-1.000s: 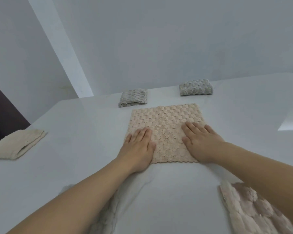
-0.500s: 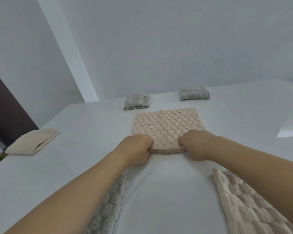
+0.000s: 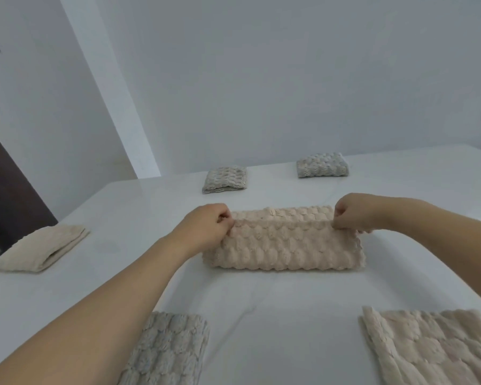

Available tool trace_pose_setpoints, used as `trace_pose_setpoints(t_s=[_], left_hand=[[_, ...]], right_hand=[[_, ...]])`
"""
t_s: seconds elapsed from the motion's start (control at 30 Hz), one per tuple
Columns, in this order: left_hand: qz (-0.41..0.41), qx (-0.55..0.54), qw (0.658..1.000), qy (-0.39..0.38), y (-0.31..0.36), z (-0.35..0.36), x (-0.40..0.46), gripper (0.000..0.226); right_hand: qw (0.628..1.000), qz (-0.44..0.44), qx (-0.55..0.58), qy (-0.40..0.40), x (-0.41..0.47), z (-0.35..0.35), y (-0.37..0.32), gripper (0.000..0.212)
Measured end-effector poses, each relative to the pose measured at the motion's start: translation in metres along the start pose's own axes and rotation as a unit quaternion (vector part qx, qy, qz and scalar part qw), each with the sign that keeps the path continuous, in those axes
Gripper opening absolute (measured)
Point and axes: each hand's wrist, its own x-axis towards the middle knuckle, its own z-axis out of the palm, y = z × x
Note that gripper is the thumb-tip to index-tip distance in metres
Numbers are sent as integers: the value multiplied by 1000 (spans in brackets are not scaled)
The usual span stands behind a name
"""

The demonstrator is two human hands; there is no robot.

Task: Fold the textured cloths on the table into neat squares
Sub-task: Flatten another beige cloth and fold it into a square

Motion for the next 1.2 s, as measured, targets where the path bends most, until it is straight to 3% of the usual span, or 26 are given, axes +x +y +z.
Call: trace_pose_setpoints(t_s=[0.2, 0.37, 0.47, 0.53, 0.7, 0.87, 0.93, 1.03, 1.2], left_hand=[[-7, 16, 998, 60, -16, 28, 67, 16], [-50, 23, 996, 71, -27, 66, 95, 13], [-61, -5, 992, 113, -38, 79, 94, 8], [-65, -38, 990, 119, -42, 79, 97, 9], [-67, 58, 992, 91, -38, 78, 102, 9], [-84, -54, 991, 86, -38, 72, 98, 12], [-95, -66, 991, 73, -38, 71, 97, 14], [-95, -34, 992, 70, -36, 72, 96, 25], [-112, 16, 991, 76, -38, 70, 94, 18]], right_hand=[[991, -24, 7, 133, 58, 11, 8, 14], [974, 0, 105, 200, 92, 40, 23, 12], [965, -4, 84, 250, 95, 58, 27, 28], [969, -4, 70, 237, 100, 55, 27, 28], [974, -5, 40, 224, 106, 52, 27, 10], [962, -23, 201, 185, 104, 41, 30, 11], [960, -24, 217, 175, 104, 41, 31, 12], [966, -14, 175, 189, 106, 41, 27, 18], [958, 3, 181, 222, 106, 43, 25, 12]])
